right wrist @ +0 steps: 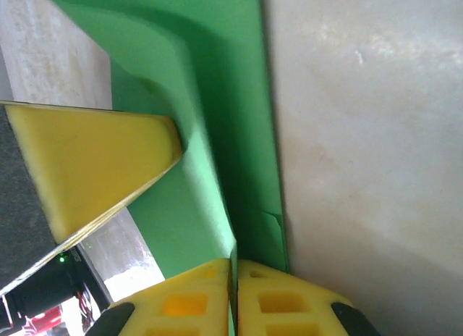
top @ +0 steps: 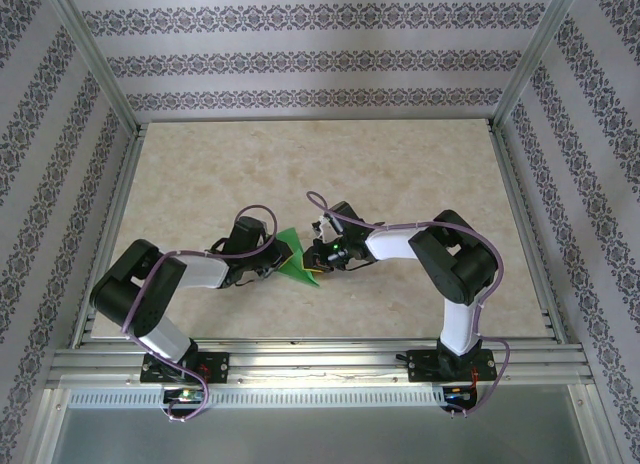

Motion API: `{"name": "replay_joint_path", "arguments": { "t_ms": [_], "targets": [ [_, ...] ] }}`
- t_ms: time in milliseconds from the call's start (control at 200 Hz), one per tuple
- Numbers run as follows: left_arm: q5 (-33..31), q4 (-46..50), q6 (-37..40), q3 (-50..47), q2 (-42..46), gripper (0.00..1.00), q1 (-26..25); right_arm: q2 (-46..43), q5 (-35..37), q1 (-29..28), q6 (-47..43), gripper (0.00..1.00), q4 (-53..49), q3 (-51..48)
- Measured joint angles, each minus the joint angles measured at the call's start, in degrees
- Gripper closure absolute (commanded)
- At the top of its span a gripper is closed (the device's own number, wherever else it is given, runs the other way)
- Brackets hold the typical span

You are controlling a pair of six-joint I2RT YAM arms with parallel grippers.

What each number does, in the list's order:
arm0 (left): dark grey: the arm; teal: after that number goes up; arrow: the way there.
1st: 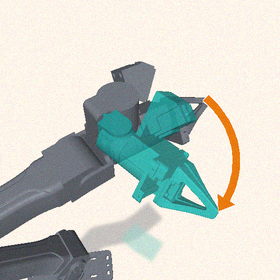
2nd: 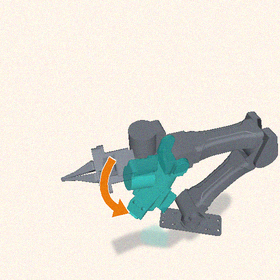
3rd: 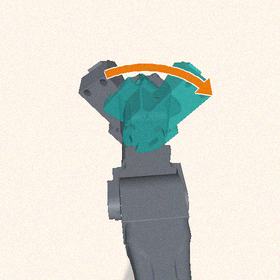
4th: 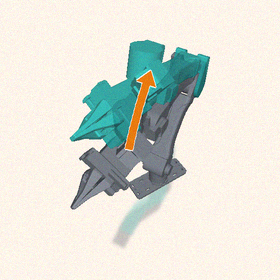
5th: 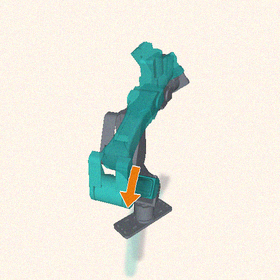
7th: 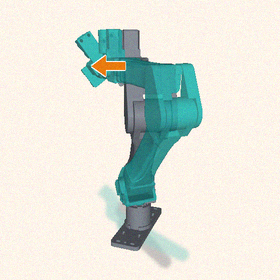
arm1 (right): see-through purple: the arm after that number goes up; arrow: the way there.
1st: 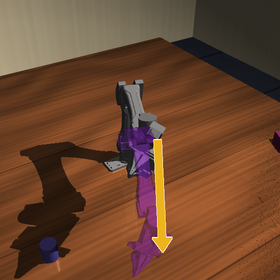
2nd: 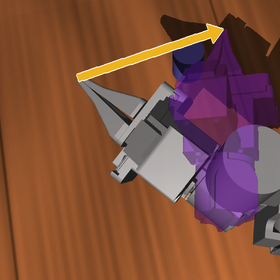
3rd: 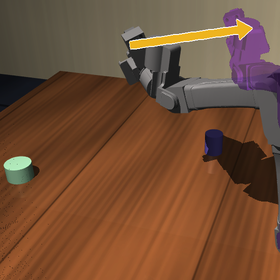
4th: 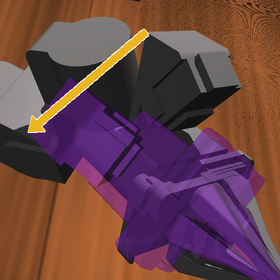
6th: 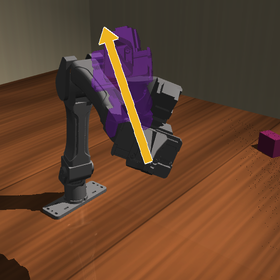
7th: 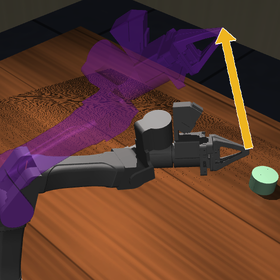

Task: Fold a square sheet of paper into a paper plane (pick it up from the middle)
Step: Fourth fold the wing at the center of the table.

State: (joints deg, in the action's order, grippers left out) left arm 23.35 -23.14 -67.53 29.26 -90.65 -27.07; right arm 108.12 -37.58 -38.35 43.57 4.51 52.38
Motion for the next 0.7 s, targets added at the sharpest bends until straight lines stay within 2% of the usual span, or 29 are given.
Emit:
{"name": "replay_joint_path", "arguments": {
  "t_ms": [305, 495, 699],
  "targets": [
    [-4.6, 2.7, 0.0, -0.5, 9.0, 0.81, -0.3, 0.0, -0.3, 0.1, 0.9, 0.96, 1.7, -1.7],
    [-5.0, 3.9, 0.1, -0.4, 8.9, 0.81, -0.3, 0.1, -0.8, 0.3, 1.3, 0.96, 2.1, -1.8],
    [-2.7, 3.5, 0.5, 1.5, 4.7, 0.82, -0.3, 0.2, -0.9, 0.4, 1.3, 0.97, 2.1, -1.8]
  ]
}}
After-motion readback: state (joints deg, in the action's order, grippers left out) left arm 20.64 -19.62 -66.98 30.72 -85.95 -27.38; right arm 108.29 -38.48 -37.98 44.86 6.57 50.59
